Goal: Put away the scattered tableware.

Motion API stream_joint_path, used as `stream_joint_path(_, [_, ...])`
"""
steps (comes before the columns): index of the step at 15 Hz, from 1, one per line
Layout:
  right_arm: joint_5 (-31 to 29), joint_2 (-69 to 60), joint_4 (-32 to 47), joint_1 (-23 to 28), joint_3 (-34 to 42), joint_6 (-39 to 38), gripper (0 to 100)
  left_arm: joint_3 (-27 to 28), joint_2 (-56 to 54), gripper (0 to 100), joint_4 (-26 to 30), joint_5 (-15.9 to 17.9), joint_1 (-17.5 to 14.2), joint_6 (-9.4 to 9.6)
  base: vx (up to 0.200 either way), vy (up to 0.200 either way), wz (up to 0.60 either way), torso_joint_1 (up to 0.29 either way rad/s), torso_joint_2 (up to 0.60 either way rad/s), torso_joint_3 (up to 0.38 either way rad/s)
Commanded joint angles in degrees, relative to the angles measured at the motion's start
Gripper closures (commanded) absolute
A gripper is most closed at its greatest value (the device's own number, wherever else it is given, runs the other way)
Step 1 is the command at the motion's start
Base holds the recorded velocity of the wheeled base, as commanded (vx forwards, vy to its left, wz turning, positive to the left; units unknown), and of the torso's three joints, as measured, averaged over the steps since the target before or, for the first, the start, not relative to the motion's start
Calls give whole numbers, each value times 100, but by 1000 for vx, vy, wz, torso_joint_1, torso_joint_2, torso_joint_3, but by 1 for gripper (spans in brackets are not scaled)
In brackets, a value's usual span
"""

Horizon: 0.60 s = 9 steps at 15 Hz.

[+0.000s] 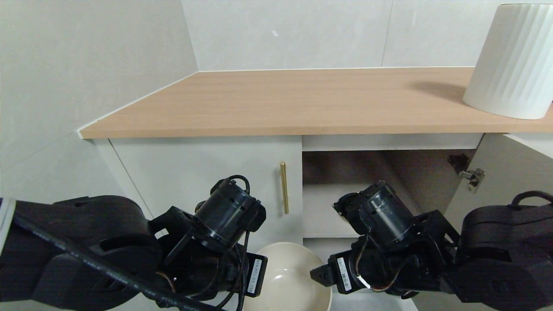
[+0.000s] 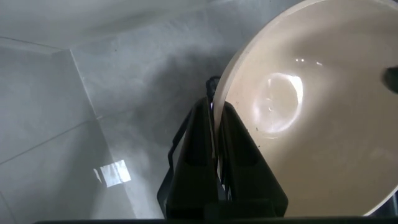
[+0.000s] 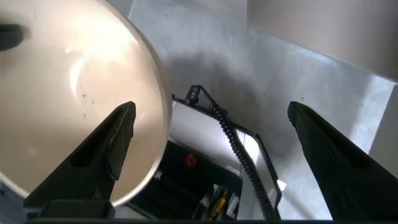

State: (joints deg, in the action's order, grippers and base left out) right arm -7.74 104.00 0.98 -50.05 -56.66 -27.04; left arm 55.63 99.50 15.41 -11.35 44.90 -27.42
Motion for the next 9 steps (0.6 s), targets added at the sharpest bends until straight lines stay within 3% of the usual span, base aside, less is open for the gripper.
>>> stream_joint_path(1, [-8,130,-62,-4,24,-3,0,1,-18,100,-3,1,10,-1,0,0,0,0,0,0])
stream_joint_path(2, [-8,130,-62,-4,24,-3,0,1,-18,100,-3,1,10,-1,0,0,0,0,0,0])
stream_joint_path(3, [-8,130,-62,-4,24,-3,100,1,-10,100,-3,-8,10,-1,0,0,0,0,0,0])
stream_joint_path(9, [-8,138,-62,-4,41,-3,100,1,-10,100,-3,-8,19,-1,0,0,0,0,0,0])
